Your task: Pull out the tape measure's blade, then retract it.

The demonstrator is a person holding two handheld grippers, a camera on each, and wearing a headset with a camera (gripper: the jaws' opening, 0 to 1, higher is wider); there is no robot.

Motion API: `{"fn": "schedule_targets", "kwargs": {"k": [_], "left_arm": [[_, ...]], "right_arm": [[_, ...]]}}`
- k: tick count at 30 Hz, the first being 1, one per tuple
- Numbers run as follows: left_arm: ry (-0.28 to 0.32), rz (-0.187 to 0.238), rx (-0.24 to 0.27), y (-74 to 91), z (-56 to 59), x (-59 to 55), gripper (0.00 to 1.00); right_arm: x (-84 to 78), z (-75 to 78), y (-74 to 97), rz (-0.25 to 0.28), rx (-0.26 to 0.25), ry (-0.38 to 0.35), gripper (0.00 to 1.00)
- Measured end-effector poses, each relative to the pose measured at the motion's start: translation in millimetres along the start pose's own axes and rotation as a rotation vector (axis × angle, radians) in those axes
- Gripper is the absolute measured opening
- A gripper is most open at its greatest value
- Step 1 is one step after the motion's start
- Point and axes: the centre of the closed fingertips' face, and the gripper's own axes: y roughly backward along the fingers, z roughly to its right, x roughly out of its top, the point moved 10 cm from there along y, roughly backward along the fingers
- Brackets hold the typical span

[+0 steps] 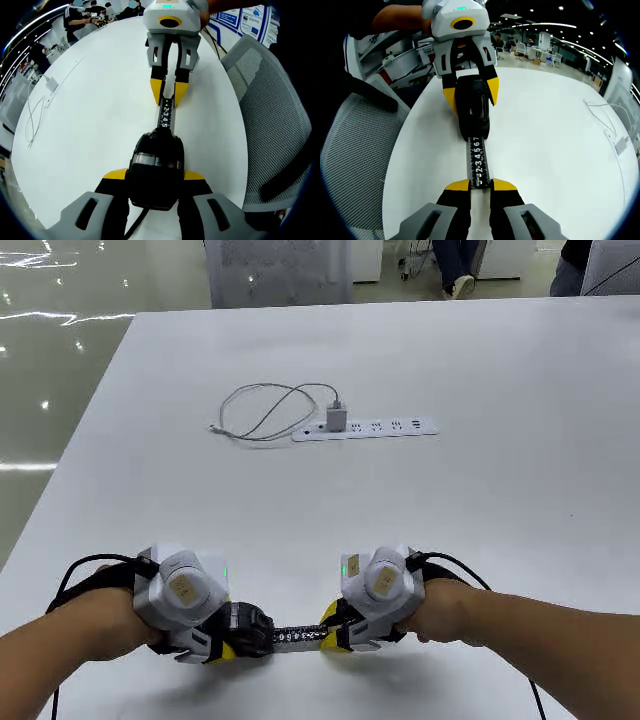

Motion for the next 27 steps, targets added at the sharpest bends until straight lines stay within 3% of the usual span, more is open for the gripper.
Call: {"fn": "schedule_targets", "kwargs": {"k": [27], "left_arm": [[0.005,0.004,0.002,-0.1,-0.5,0.2,0.32]], "right_arm": [[-12.3,1.8,9.3,-0.004,-0.010,-0.009,0.09]]}}
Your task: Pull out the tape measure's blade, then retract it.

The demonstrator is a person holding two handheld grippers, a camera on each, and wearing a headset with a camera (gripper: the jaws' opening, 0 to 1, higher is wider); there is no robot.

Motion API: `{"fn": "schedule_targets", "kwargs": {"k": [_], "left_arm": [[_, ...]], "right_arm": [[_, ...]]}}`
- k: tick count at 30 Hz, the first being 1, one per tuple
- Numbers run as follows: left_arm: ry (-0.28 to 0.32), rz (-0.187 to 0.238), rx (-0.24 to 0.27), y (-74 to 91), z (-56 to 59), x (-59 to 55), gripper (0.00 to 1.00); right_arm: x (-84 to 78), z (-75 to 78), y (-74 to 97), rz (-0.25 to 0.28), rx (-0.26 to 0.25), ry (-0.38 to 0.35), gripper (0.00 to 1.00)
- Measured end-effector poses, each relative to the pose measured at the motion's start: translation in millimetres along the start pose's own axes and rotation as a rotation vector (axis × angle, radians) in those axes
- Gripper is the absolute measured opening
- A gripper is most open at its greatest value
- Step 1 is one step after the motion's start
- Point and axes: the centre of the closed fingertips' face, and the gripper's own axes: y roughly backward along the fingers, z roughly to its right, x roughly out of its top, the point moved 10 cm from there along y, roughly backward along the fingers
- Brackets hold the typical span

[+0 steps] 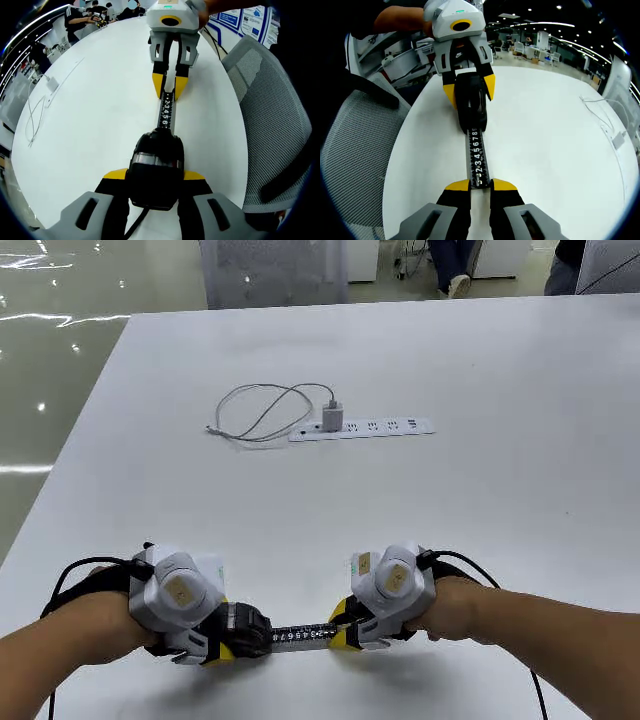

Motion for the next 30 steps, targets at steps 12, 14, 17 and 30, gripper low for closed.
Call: {"fn": "schedule_targets", "kwargs": {"k": [12,14,17,30], "left_arm": [[0.001,0.007,-0.004,-0.5,-0.1,-0.7,0.32],[0.001,0.007,-0.004,-0.5,0.0,-0.7,0.32],[0.001,0.007,-0.002,-0.5,0.3,-0.9,0.32],[0.002,0.008,-0.004,-0.4,0.4,-0.9,0.32]], "right_arm": [[-4.8,0.9,4.4,-0.007,-0.001,0.004,0.09],[-4.9,0.9,4.8,-0.009,-0.001,0.007,0.09],[-5.9,0.8,5.3,-0.007,-0.003,0.005,0.09],[-8.5,0.1,8.5,-0.004,0.002,-0.011,0.09]]}}
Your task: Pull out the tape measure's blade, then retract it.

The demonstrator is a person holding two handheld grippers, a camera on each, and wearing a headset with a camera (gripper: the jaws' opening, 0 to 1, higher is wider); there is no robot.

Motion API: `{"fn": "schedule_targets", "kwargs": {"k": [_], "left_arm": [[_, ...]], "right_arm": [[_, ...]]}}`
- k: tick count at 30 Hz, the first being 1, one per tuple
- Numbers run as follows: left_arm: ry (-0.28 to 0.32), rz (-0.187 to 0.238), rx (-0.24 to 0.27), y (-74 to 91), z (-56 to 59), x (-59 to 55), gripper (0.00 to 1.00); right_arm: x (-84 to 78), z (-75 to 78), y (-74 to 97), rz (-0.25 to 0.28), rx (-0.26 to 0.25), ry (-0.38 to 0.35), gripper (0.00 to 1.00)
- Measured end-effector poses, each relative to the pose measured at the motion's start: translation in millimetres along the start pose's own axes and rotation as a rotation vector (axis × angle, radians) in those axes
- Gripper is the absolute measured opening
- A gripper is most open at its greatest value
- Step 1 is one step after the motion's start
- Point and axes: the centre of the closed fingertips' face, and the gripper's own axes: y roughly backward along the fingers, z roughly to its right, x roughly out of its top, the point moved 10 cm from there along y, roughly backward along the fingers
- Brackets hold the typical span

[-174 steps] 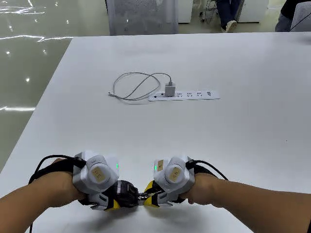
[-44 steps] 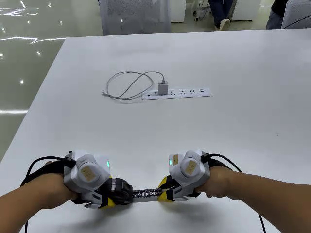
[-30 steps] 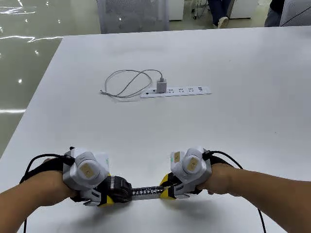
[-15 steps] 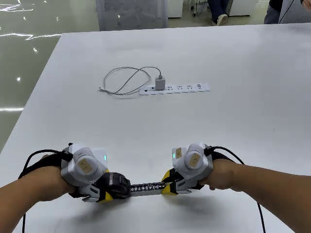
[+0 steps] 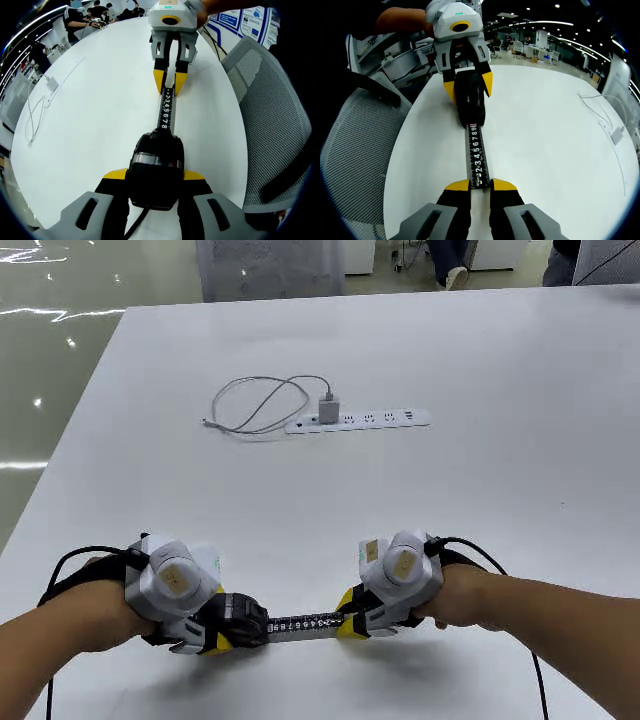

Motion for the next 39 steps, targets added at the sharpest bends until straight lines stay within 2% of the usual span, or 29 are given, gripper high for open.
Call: {"fn": "schedule_targets", "kwargs": {"k": [6,39], "left_arm": [[0.002,0.000,0.000,0.1,0.2,0.2,0.32],[0.009,0.003,0.001,-1.0,-0.4,0.6,0.32]], "right_arm": [[-0.6,0.7,0.5,-0.003,0.001,0.021,0.09],[-14.6,3.3,15.5,-0.018,-0.003,0.006,0.09]]}}
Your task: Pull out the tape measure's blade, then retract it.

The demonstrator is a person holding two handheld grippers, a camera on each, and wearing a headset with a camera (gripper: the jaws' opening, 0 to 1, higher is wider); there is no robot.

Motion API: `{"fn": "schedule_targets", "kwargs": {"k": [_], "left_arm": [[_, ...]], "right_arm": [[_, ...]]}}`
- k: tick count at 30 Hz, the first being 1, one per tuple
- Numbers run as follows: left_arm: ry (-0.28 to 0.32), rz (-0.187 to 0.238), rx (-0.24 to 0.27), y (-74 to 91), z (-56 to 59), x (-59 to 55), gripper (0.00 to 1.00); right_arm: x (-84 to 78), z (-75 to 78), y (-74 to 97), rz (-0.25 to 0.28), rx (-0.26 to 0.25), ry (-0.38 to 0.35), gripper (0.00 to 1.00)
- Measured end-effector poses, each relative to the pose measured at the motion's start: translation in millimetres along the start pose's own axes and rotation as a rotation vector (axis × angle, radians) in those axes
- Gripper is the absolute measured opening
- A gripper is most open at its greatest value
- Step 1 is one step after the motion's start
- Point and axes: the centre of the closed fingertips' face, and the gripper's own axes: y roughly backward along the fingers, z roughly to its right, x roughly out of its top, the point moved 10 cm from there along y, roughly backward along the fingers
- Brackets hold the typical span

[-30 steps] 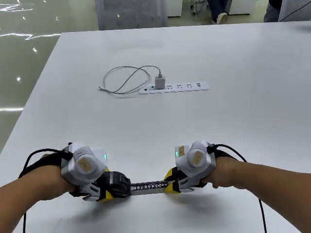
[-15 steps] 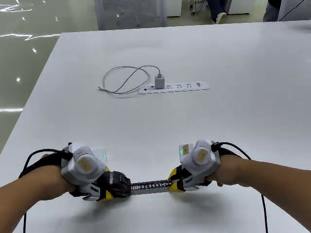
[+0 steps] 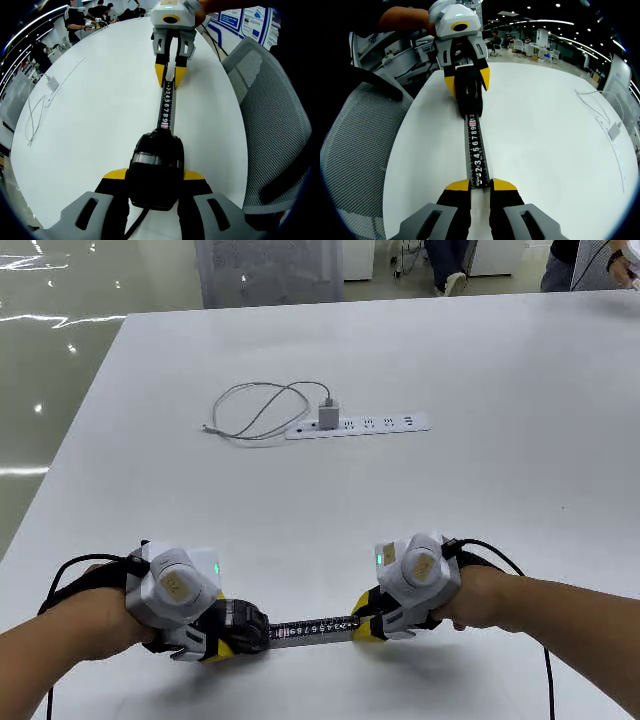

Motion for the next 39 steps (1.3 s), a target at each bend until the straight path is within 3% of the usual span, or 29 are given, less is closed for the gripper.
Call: {"fn": "schedule_targets", "kwargs": {"k": [39], "left_arm": [[0.014,0.009,-0.002,-0.2,-0.1,-0.3,0.32]], "right_arm": [[-12.5,1.3,9.0,-0.008,-0.012,-0.005,0.09]]}}
